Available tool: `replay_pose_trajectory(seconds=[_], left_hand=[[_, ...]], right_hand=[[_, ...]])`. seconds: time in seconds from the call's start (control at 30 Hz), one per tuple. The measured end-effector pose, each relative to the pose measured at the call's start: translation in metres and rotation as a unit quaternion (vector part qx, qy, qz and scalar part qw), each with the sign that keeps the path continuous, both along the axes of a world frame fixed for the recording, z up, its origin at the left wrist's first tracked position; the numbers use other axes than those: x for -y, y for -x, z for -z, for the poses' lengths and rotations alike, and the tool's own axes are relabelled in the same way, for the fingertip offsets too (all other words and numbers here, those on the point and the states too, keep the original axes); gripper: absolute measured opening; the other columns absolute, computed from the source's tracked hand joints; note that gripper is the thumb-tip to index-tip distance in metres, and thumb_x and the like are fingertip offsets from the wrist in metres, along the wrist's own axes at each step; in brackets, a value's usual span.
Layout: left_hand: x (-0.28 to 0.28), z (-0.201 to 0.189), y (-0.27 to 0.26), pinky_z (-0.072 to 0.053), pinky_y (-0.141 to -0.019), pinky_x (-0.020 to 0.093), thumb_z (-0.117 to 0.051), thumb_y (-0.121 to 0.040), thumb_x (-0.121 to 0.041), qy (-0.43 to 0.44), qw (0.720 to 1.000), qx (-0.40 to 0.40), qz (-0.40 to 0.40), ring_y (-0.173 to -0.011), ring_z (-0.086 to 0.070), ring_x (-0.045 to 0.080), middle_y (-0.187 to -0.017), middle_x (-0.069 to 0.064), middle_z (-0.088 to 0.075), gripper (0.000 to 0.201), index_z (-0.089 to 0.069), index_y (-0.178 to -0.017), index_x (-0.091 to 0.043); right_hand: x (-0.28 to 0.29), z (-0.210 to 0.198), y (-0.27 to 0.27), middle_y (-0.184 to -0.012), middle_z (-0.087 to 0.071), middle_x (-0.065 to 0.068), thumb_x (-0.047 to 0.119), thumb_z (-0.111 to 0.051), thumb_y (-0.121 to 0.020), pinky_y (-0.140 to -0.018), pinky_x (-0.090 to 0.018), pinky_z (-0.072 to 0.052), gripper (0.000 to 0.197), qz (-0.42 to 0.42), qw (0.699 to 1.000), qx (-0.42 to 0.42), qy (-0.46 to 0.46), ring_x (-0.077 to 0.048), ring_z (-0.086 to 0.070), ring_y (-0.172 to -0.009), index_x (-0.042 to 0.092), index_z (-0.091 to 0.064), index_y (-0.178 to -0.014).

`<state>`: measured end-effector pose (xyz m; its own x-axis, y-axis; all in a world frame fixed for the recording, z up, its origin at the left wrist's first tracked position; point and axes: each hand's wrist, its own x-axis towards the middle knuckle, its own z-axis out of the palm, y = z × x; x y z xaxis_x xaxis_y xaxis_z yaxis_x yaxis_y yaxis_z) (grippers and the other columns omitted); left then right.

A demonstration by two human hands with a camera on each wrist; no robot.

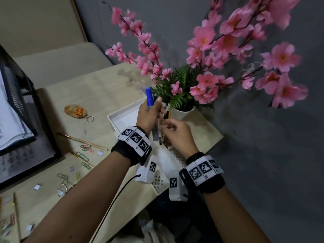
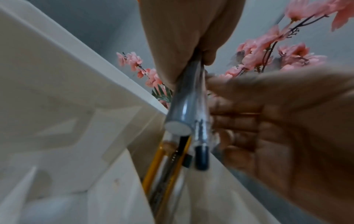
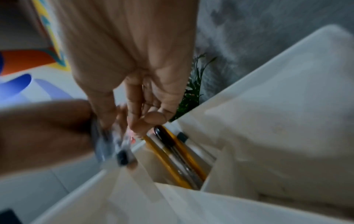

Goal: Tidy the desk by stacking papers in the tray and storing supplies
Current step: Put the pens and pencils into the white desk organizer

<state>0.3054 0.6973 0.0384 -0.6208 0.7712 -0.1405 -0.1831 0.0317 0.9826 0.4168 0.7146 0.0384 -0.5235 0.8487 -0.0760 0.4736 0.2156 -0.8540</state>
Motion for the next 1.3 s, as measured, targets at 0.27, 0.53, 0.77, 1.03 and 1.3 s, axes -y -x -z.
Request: replay_pose_trajectory(seconds=[0.27, 0.53, 0.77, 1.03, 1.3], left_hand=[[-0.005, 0.003, -0.009, -0.043, -0.071, 0.037, -0.049, -0.087, -0.050, 0.004, 0.988, -0.155, -0.017, -0.075, -0.040, 0.020, -0.067, 0.004, -0.035, 0.038, -0.070, -0.086, -0.019], [-0.004, 0.022, -0.026, -0.032, -0.066, 0.028, -0.060, -0.088, -0.037, 0.121, 0.967, -0.224, 0.000, -0.072, -0.046, 0.024, -0.075, 0.012, -0.048, 0.038, -0.043, -0.062, -0.013], [0.009, 0.026, -0.023, -0.050, -0.073, 0.038, -0.062, -0.086, -0.017, 0.118, 0.938, -0.324, 0.031, -0.077, -0.061, 0.028, -0.081, 0.008, -0.062, 0.029, -0.054, -0.112, -0.008], [0.015, 0.021, -0.013, -0.050, -0.082, 0.036, -0.043, -0.088, -0.006, 0.227, 0.880, -0.403, 0.105, -0.103, -0.059, 0.032, -0.109, 0.013, -0.066, 0.035, -0.063, -0.116, -0.014], [0.095, 0.005, 0.025, -0.036, -0.062, 0.016, -0.047, -0.087, -0.002, 0.127, 0.941, -0.312, -0.036, -0.070, -0.056, 0.016, -0.093, 0.007, -0.068, 0.025, -0.070, -0.095, -0.007]], right_hand=[[-0.014, 0.005, -0.014, -0.066, -0.056, -0.006, 0.007, -0.061, -0.081, -0.063, -0.025, -0.040, 0.012, 0.054, 0.993, 0.057, -0.093, -0.017, -0.049, -0.063, -0.001, -0.060, -0.073], [-0.009, 0.012, -0.026, -0.066, -0.054, 0.001, 0.004, -0.060, -0.082, -0.059, -0.014, -0.038, 0.012, 0.061, 0.991, 0.070, -0.095, -0.014, -0.051, -0.062, 0.011, -0.054, -0.075], [-0.006, 0.022, -0.024, -0.085, -0.069, -0.012, 0.012, -0.056, -0.085, -0.079, -0.032, -0.052, 0.010, 0.017, 0.988, 0.129, -0.083, -0.028, -0.064, -0.082, 0.007, -0.062, -0.089], [-0.007, 0.031, -0.013, -0.096, -0.064, -0.021, 0.016, -0.048, -0.090, -0.077, -0.036, -0.046, 0.021, 0.021, 0.976, 0.207, -0.059, -0.037, -0.058, -0.093, 0.003, -0.064, -0.094], [0.039, -0.003, 0.016, -0.080, -0.064, -0.013, 0.004, -0.051, -0.089, -0.065, -0.022, -0.035, 0.013, 0.060, 0.981, 0.100, -0.157, -0.018, -0.053, -0.073, 0.001, -0.064, -0.085]])
